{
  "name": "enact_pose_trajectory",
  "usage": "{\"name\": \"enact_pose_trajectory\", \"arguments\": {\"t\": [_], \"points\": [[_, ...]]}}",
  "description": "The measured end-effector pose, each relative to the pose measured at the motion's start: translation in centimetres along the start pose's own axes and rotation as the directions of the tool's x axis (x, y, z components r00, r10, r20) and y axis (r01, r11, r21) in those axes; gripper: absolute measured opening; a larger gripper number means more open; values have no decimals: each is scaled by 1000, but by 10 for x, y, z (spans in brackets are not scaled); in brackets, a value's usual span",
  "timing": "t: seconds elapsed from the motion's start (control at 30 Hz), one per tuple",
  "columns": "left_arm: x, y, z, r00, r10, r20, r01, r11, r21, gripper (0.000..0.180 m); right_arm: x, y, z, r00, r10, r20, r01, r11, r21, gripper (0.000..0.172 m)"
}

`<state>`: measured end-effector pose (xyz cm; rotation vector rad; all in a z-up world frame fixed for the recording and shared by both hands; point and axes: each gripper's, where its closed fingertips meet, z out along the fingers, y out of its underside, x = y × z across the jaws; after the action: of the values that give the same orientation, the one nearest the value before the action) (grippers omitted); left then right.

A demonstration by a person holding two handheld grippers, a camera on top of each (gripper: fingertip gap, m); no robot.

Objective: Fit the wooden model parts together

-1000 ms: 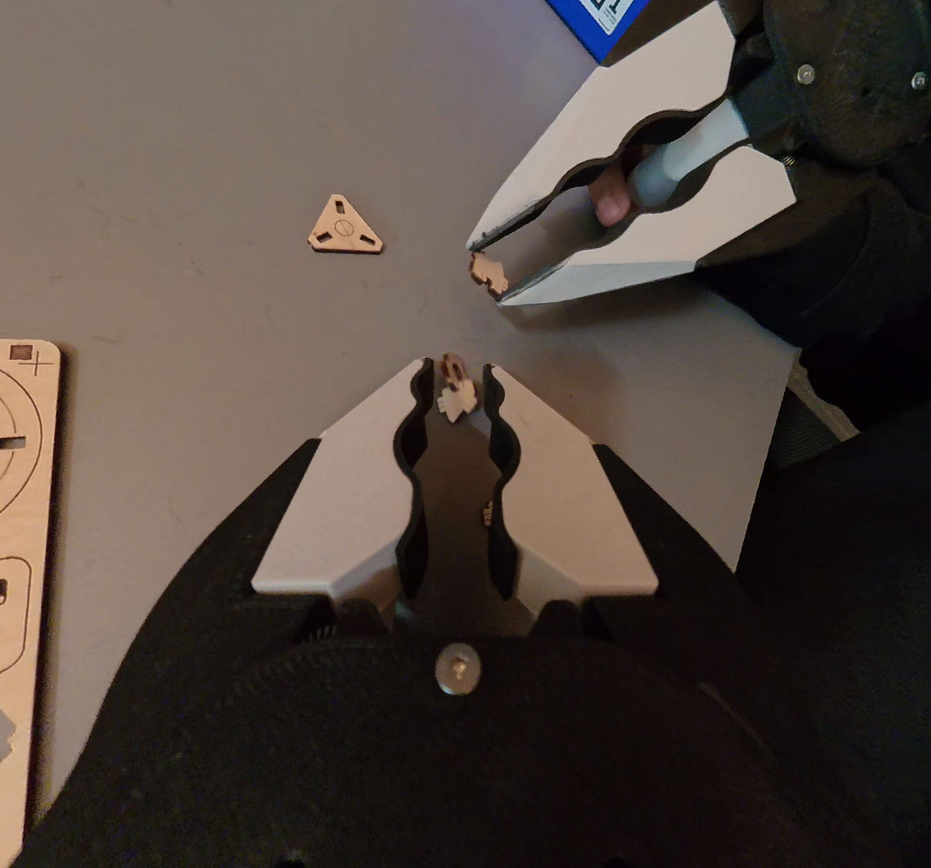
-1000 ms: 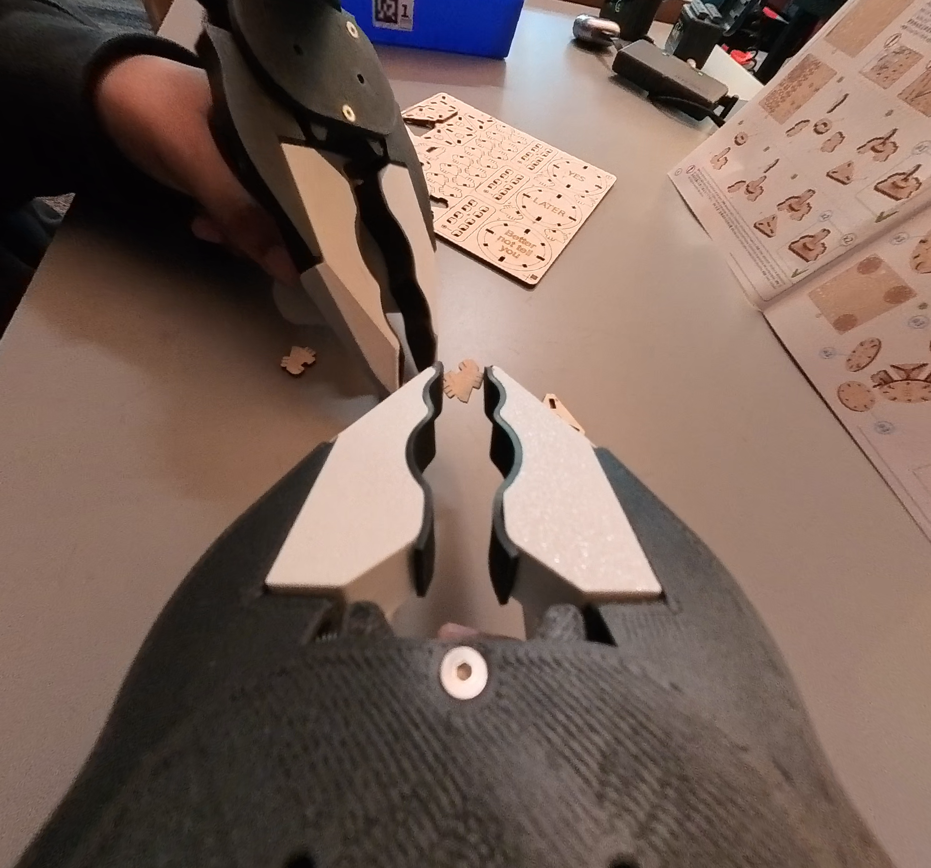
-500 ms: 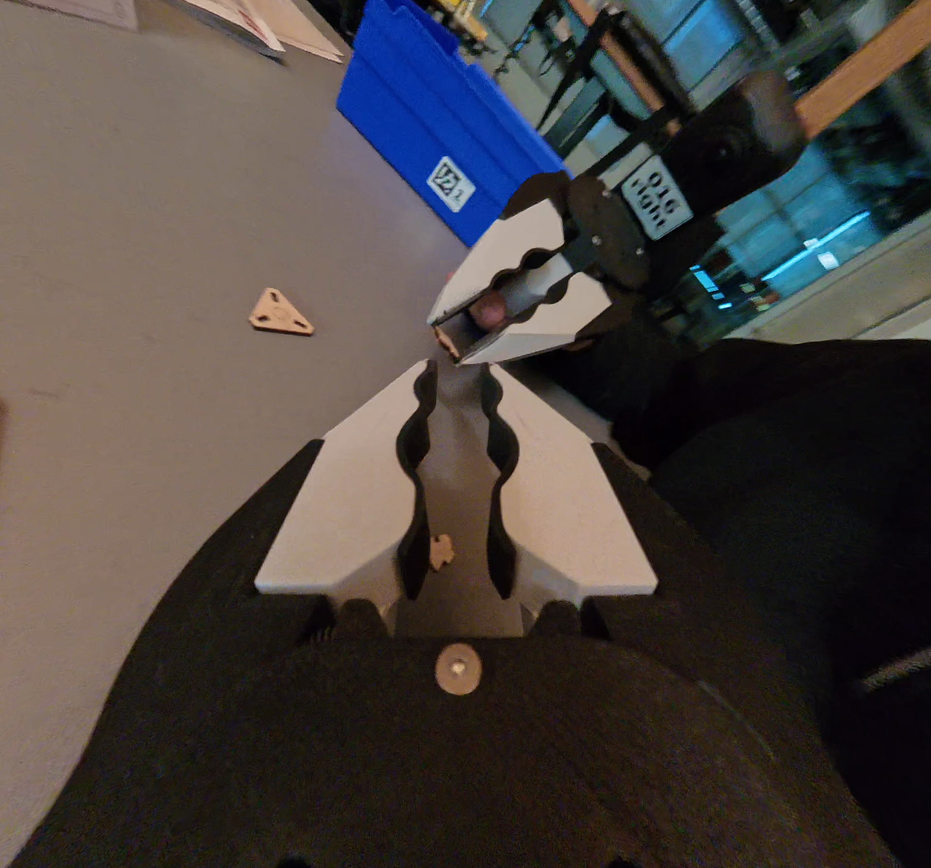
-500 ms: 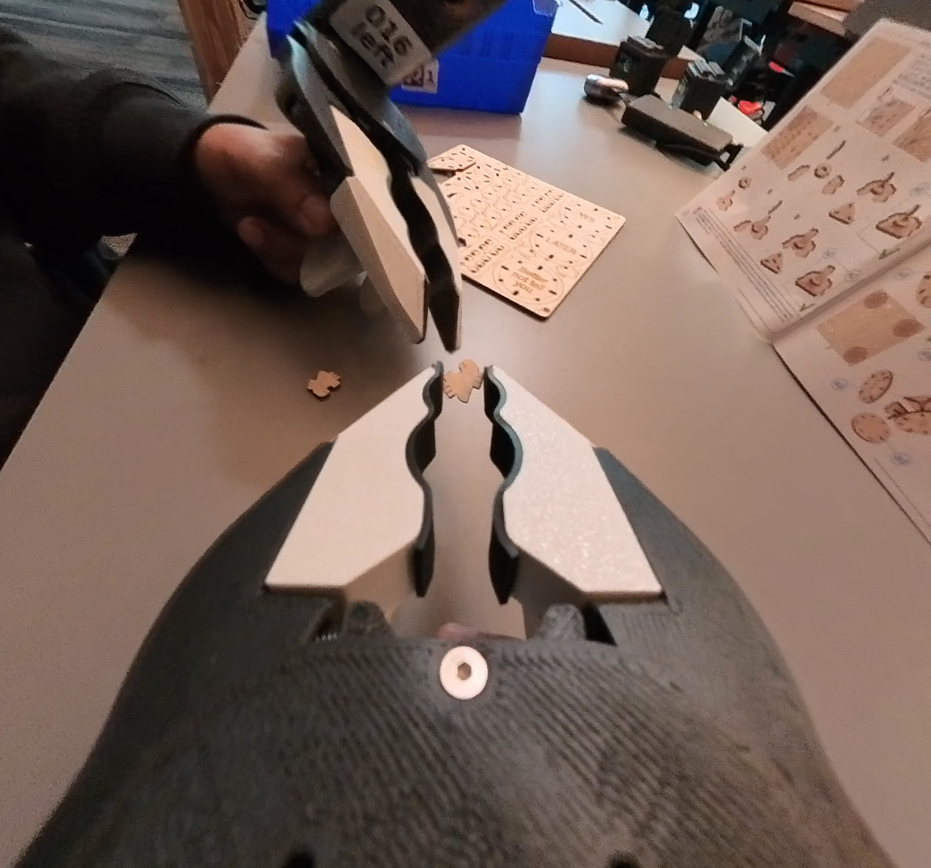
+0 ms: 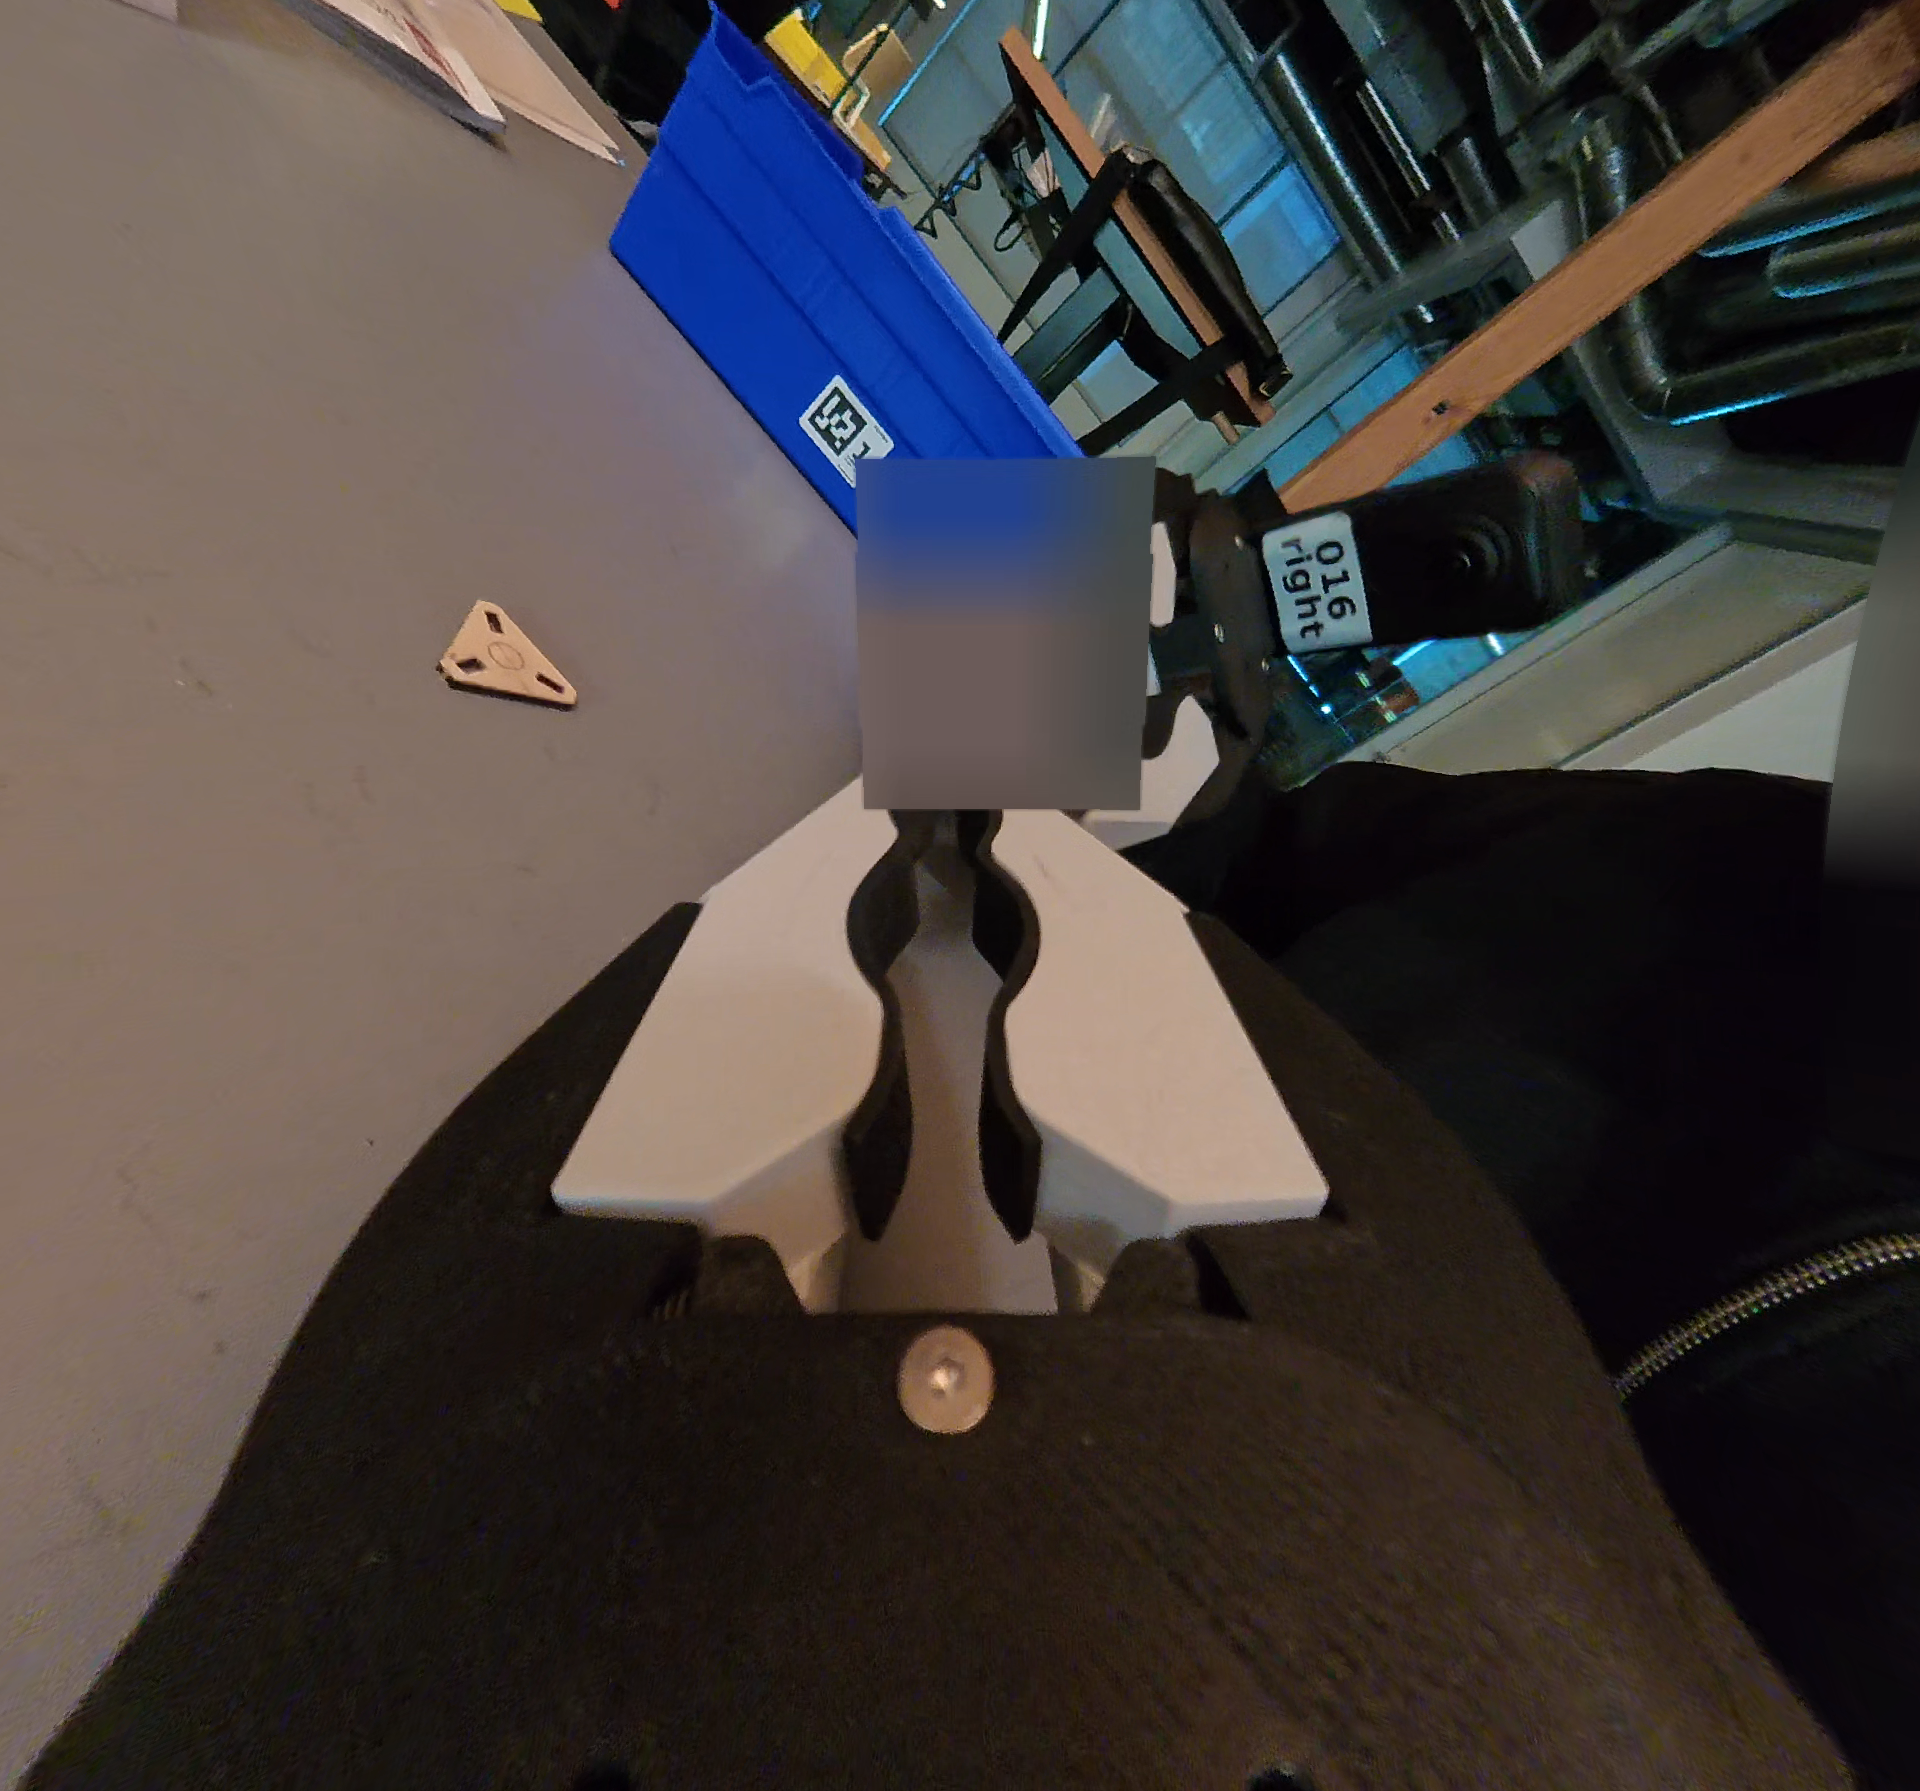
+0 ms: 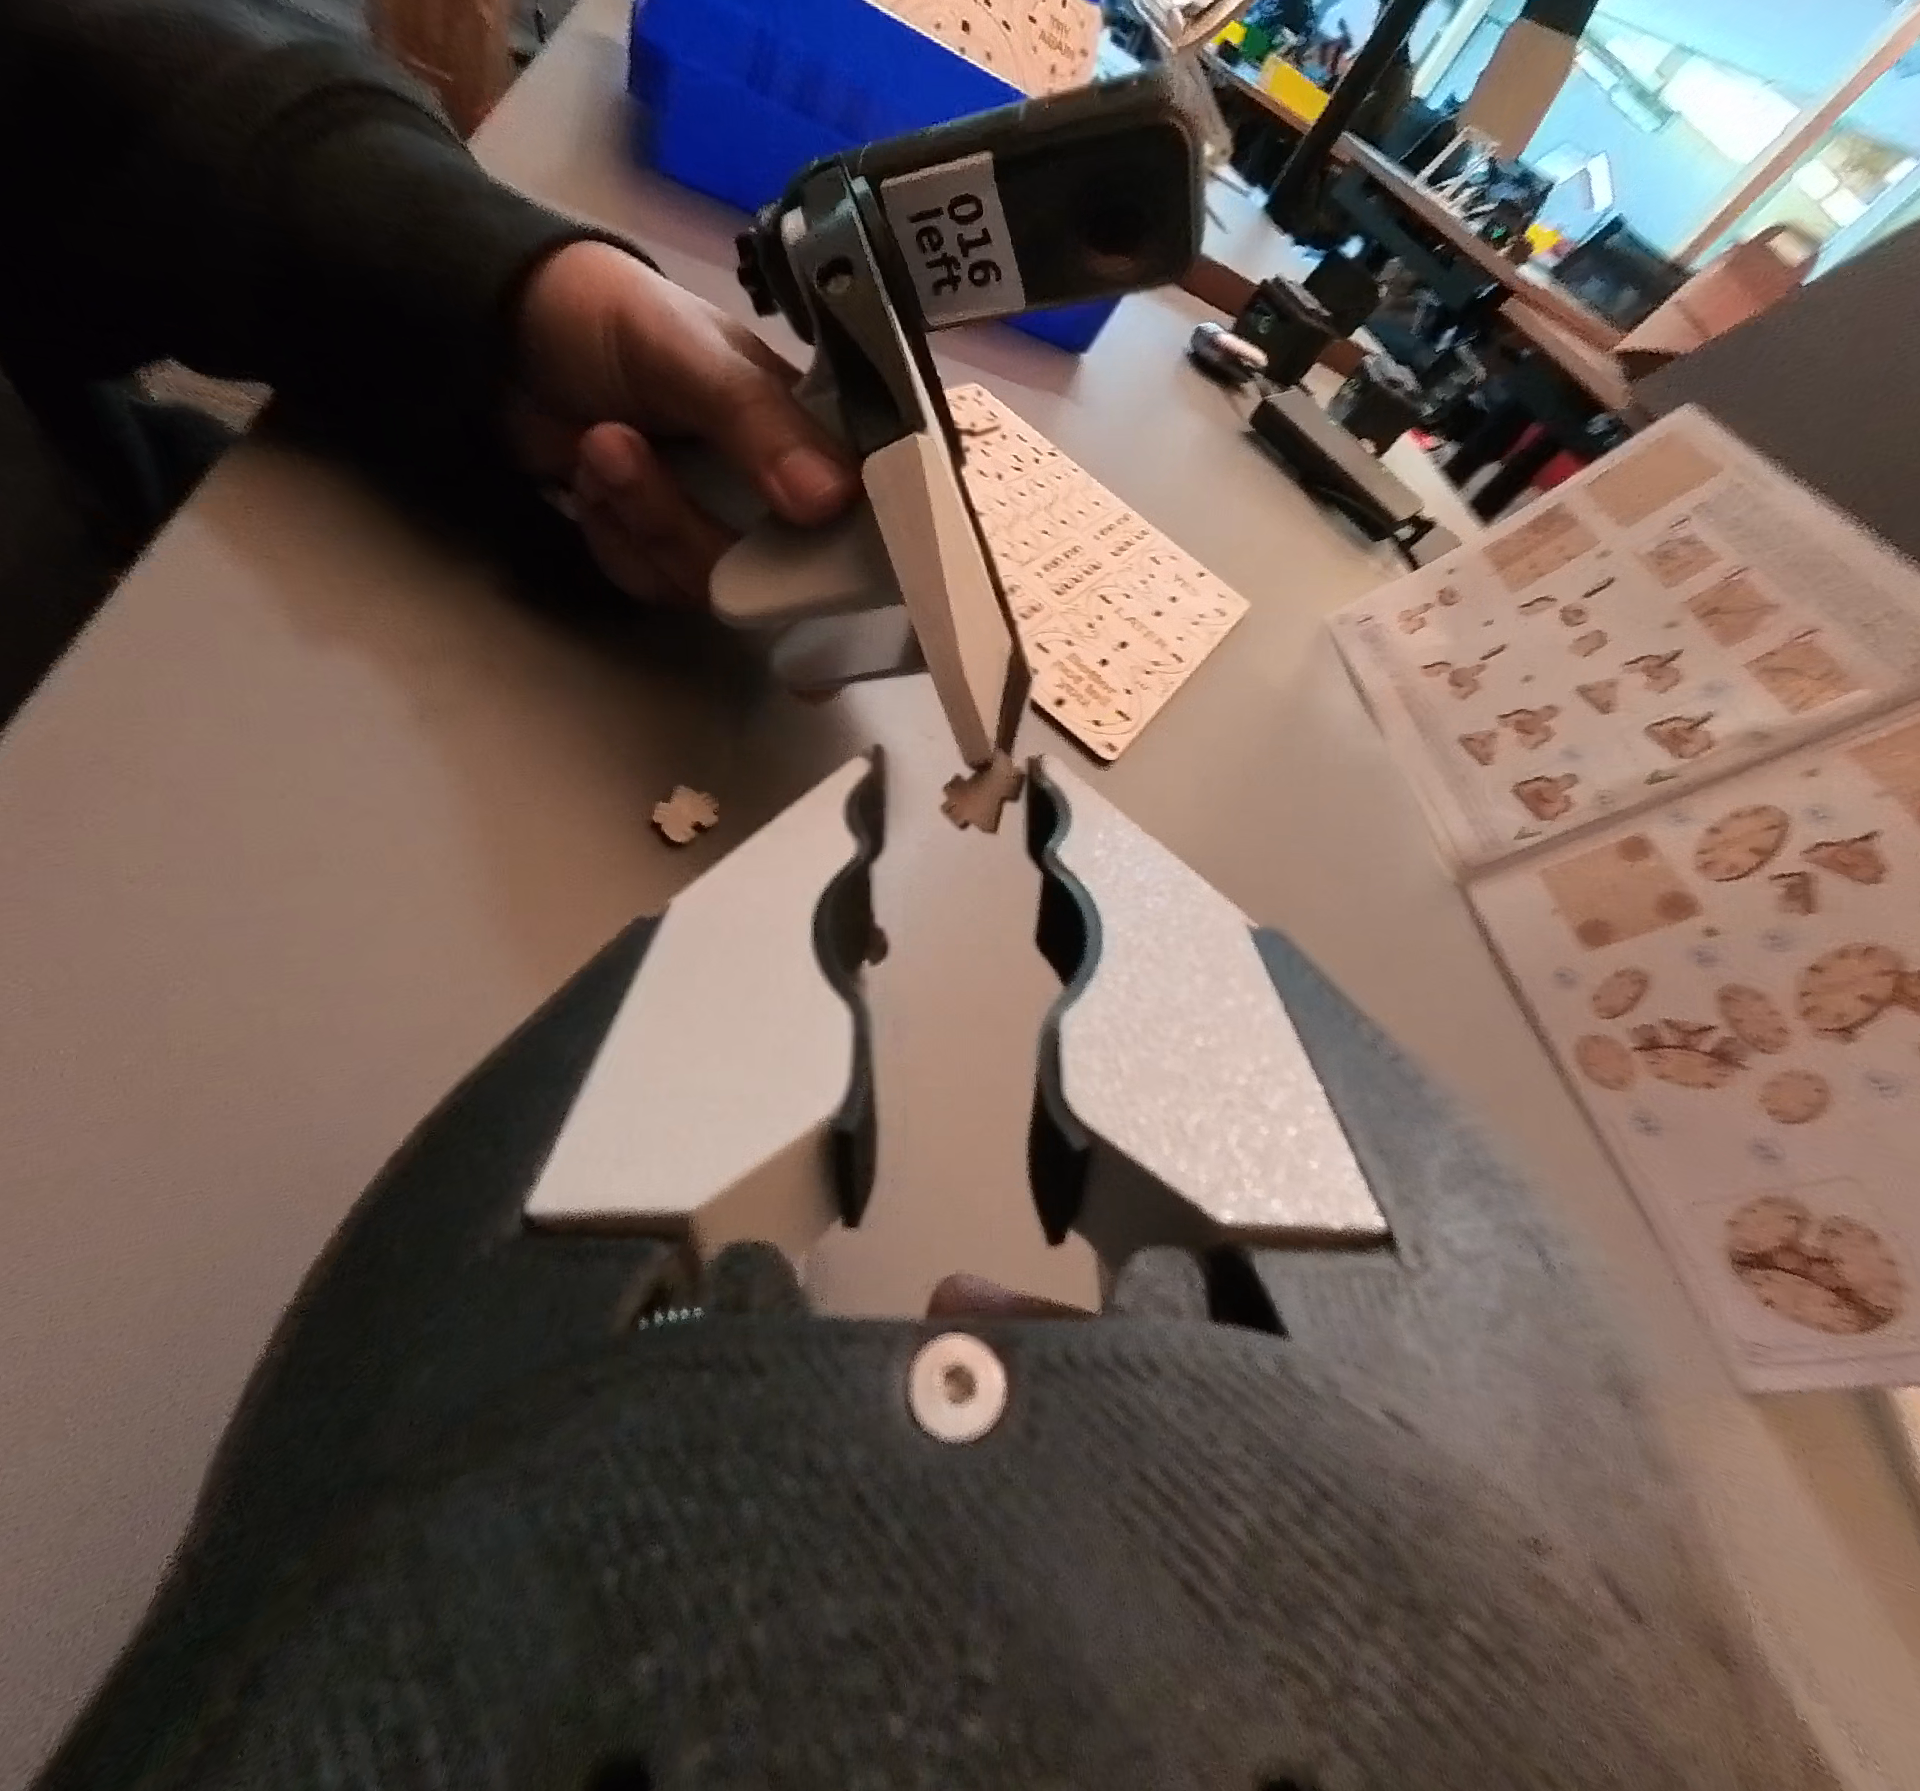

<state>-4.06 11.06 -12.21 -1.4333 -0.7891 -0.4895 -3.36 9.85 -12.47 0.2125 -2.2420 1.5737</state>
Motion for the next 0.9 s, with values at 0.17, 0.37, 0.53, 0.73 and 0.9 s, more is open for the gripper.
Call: {"name": "enact_pose_trajectory", "arguments": {"t": [0.17, 0.37, 0.53, 0.73, 0.9], "points": [[5, 0, -2, 995, 95, -5, -95, 995, -17, 1, 5, 4, -5, 928, 345, 144, -350, 937, 7, 34], [12, 15, 6, 961, 277, 25, -272, 955, -121, 0, 6, -3, -17, 806, 507, 305, -538, 843, 21, 14], [13, 18, 8, 952, 305, 34, -298, 944, -141, 0, -6, 3, -16, 811, 477, 338, -491, 870, -49, 14], [13, 22, 10, 945, 325, 35, -314, 933, -176, 0, -15, 6, -15, 818, 450, 358, -455, 887, -75, 2], [12, 18, 9, 943, 330, 51, -320, 936, -148, 1, -10, 5, -16, 838, 436, 328, -438, 896, -71, 0]]}}
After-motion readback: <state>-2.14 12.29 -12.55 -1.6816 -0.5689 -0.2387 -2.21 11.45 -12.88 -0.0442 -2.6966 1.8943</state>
